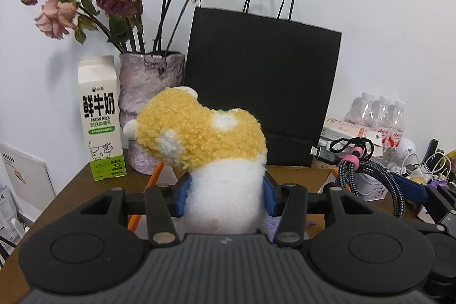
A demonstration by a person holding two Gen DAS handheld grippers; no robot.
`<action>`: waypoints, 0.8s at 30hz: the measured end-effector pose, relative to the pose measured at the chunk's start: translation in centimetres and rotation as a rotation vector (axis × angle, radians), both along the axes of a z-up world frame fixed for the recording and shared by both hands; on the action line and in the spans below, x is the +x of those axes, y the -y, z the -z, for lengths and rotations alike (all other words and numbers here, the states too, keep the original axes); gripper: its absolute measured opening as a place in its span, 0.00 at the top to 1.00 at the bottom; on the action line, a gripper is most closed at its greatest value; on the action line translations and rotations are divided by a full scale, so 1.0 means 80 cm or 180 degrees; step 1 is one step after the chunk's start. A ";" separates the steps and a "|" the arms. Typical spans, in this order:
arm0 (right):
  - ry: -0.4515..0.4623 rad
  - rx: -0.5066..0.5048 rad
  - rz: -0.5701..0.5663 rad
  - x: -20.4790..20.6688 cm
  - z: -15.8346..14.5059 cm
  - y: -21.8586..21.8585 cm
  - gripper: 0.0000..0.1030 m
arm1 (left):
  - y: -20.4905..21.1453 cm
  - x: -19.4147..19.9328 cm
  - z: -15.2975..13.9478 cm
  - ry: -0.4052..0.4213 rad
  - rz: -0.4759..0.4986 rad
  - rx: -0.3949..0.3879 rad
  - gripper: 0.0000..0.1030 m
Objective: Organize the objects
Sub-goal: 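Carry the cable and alpaca with both grippers over the cardboard box, then open both grippers to drop the alpaca and cable into the box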
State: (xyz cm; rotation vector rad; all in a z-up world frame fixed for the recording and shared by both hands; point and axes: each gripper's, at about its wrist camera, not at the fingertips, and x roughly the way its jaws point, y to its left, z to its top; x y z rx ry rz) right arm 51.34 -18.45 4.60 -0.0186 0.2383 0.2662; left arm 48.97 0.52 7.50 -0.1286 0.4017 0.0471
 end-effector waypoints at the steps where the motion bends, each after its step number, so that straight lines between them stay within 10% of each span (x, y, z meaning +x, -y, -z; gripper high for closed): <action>1: -0.0012 -0.0014 0.0006 0.005 0.002 0.000 0.17 | -0.001 0.005 0.002 -0.0015 0.0003 0.0001 0.52; 24: -0.0427 -0.0265 0.0084 0.077 0.043 -0.011 0.16 | -0.001 0.072 0.039 -0.0252 0.0027 0.0140 0.51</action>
